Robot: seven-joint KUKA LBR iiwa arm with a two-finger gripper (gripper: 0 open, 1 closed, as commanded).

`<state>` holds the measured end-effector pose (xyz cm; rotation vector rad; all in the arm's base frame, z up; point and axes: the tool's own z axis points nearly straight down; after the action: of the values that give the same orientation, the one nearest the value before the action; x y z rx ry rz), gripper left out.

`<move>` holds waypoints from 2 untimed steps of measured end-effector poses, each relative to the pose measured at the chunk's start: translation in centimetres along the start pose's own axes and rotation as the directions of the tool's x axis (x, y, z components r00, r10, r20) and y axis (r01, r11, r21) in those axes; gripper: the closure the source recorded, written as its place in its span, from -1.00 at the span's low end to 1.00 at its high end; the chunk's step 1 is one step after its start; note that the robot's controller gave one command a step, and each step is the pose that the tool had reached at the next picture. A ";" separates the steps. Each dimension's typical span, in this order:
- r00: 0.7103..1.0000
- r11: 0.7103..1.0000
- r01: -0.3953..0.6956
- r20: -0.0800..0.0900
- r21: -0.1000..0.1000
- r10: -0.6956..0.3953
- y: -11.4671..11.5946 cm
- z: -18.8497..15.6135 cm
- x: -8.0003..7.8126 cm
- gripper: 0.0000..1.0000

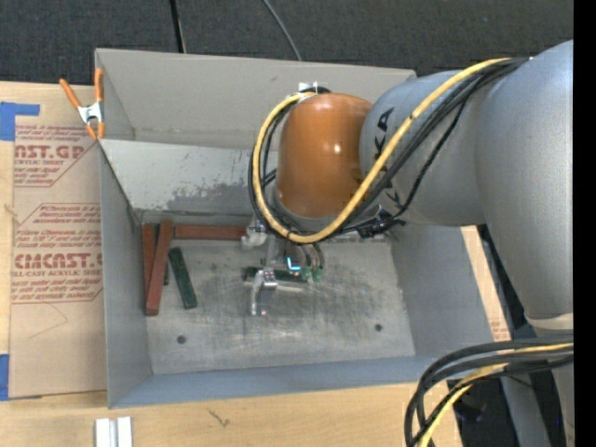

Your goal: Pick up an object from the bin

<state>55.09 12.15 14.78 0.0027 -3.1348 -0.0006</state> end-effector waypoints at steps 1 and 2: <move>1.000 1.000 -0.001 0.007 -0.001 0.001 0.0 -0.4 -0.2 -1.00; 0.997 0.997 -0.078 0.012 -0.003 0.078 -3.8 6.2 -1.2 -1.00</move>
Offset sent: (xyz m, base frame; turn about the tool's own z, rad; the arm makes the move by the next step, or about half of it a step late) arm 0.0125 -0.0480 -0.0778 0.0971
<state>56.28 8.37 8.61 -0.1205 -3.1447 -0.0040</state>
